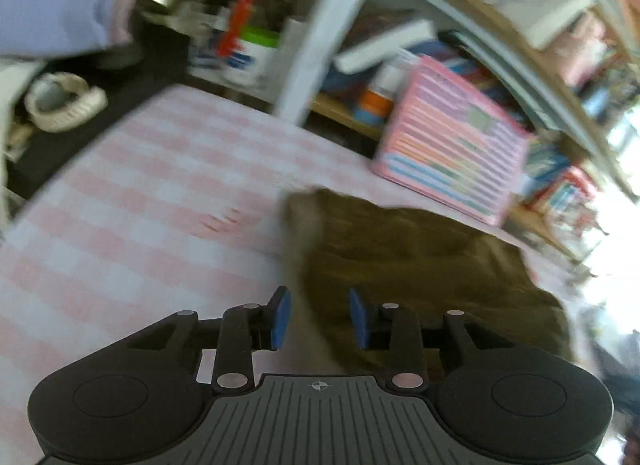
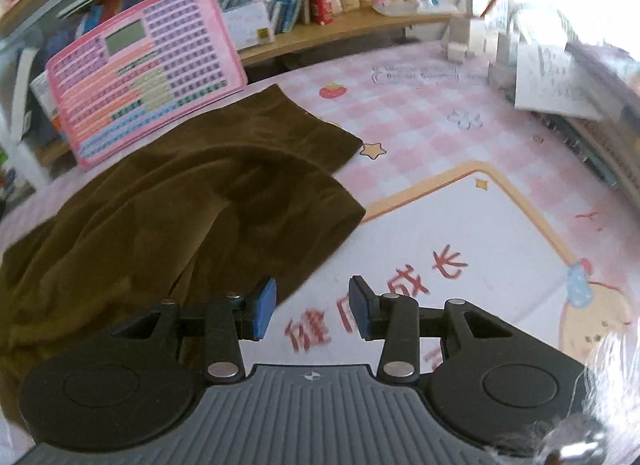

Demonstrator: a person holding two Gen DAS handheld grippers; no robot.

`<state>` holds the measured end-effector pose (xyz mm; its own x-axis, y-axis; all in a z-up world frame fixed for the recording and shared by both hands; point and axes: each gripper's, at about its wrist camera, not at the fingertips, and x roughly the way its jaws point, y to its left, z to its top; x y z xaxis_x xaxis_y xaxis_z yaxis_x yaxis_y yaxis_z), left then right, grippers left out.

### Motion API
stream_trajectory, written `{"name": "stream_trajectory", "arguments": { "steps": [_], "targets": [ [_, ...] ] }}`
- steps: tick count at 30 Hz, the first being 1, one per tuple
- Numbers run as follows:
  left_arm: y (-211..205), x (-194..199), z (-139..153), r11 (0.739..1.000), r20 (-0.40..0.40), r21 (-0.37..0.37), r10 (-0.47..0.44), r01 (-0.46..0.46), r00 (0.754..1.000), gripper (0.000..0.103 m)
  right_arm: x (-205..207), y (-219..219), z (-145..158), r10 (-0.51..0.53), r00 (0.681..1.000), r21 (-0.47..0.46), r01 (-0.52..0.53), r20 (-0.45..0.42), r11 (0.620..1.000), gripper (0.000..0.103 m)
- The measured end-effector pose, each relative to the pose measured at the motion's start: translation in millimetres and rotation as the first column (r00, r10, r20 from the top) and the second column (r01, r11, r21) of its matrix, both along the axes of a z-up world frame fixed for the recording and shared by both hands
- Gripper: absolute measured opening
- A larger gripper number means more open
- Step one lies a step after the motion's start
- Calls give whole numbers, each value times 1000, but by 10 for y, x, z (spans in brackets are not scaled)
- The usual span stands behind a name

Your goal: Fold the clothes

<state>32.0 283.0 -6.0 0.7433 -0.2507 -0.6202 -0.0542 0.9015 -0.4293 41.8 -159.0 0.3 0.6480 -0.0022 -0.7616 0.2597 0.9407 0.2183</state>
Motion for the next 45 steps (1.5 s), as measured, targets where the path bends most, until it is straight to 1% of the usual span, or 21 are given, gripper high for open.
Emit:
{"name": "stream_trajectory", "arguments": {
  "steps": [3,7,9,11,12,13,14,18,20,23,24,26,27,29,31,32,34,36,38,42,45],
  "targets": [
    [-171,-38,-83,1000,-41,10,3,-2,999,32,125,-112,-56,-26,1000,72,25,6,997,40],
    [-320,-64,-173,1000,-85,21,25,-23,996,32,285,-243,-141,-68,998,115,66,9,991,41],
    [-365,-56,-199,998,-98,39,43,-39,994,32,352,-282,-203,-59,998,152,58,-3,987,41],
    [-407,-29,-215,997,-108,59,58,-52,992,32,342,-298,-186,-29,999,168,25,24,985,37],
    [-426,-19,-219,996,-111,69,66,-58,992,32,322,-304,-162,-12,999,171,4,46,985,31],
    [-444,-10,-223,995,-115,80,73,-65,991,32,302,-310,-138,4,998,174,-16,67,985,14],
    [-460,-3,-224,994,-117,89,80,-69,990,32,283,-316,-115,20,996,176,-36,88,984,10],
    [-479,-12,-219,990,-121,105,102,-89,987,32,165,-352,35,89,979,179,-123,186,976,7],
    [-477,-12,-223,989,-123,105,118,-105,985,32,-66,-429,364,146,945,196,-208,292,958,7],
    [-498,10,-224,985,-126,115,140,-125,982,32,-426,-576,928,216,849,181,-337,482,924,7],
    [-509,21,-222,984,-128,119,146,-131,981,32,-480,-641,1078,219,825,166,-349,521,922,7],
    [-532,46,-224,982,-130,125,160,-144,979,32,-492,-778,1302,207,799,136,-338,564,931,7],
    [-545,55,-226,980,-131,130,165,-148,978,32,-453,-837,1364,202,797,120,-324,569,938,7],
    [-573,70,-231,977,-132,142,175,-157,976,33,-236,-923,1322,192,830,71,-268,524,961,12],
    [-593,78,-230,975,-132,151,182,-161,974,33,53,-972,1141,173,892,-16,-183,418,983,14],
    [-596,75,-225,975,-132,154,182,-161,974,33,161,-999,1047,156,919,-48,-149,363,988,18],
    [-597,67,-219,975,-131,155,182,-161,975,33,269,-1072,881,115,957,-70,-100,265,993,21],
    [-587,47,-225,975,-130,149,185,-165,974,33,217,-1134,748,98,972,-59,-87,216,994,25],
    [-588,39,-230,975,-130,149,183,-164,974,33,85,-1173,620,100,980,-50,-93,174,994,33],
    [-575,53,-233,977,-133,149,173,-153,976,33,-182,-1165,260,76,996,-30,-75,40,997,34],
    [-564,63,-236,978,-136,150,164,-144,977,33,-331,-1112,95,39,999,-24,-39,-24,999,38]
  ]
}}
